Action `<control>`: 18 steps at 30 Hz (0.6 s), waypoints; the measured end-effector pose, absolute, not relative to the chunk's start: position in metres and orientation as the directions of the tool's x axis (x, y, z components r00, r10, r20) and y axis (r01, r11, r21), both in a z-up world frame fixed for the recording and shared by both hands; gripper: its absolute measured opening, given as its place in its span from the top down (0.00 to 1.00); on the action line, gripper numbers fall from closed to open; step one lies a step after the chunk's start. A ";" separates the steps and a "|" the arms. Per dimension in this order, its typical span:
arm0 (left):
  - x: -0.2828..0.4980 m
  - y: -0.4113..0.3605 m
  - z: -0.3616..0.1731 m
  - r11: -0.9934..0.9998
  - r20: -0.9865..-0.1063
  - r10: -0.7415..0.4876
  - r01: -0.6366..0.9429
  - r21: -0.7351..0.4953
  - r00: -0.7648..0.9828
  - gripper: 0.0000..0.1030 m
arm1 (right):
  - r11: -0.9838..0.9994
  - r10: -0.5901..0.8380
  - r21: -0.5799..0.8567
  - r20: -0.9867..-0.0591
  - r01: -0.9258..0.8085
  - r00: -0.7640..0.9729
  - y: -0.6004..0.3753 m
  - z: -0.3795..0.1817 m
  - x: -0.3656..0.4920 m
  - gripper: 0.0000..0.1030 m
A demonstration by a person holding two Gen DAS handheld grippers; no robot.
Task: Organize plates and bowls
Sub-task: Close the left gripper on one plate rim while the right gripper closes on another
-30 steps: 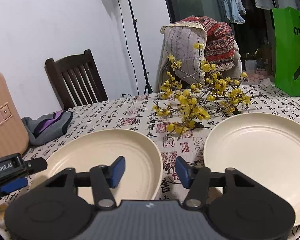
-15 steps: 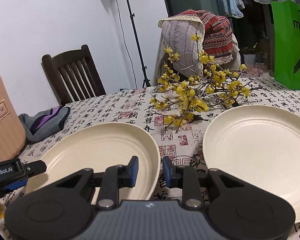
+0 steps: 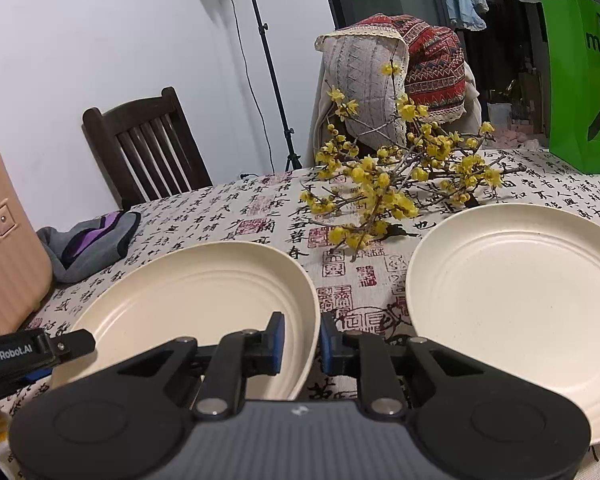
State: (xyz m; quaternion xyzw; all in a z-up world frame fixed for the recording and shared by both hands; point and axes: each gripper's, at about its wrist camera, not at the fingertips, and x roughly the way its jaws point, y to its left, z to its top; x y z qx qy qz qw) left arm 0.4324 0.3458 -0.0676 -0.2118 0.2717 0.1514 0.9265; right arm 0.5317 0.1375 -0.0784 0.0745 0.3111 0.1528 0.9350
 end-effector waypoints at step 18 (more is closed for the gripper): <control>0.435 0.335 -0.067 0.898 -0.564 0.174 -0.365 -0.245 0.808 0.79 | 0.944 0.329 0.228 -0.562 -0.240 0.759 0.138 -0.078 0.531 0.91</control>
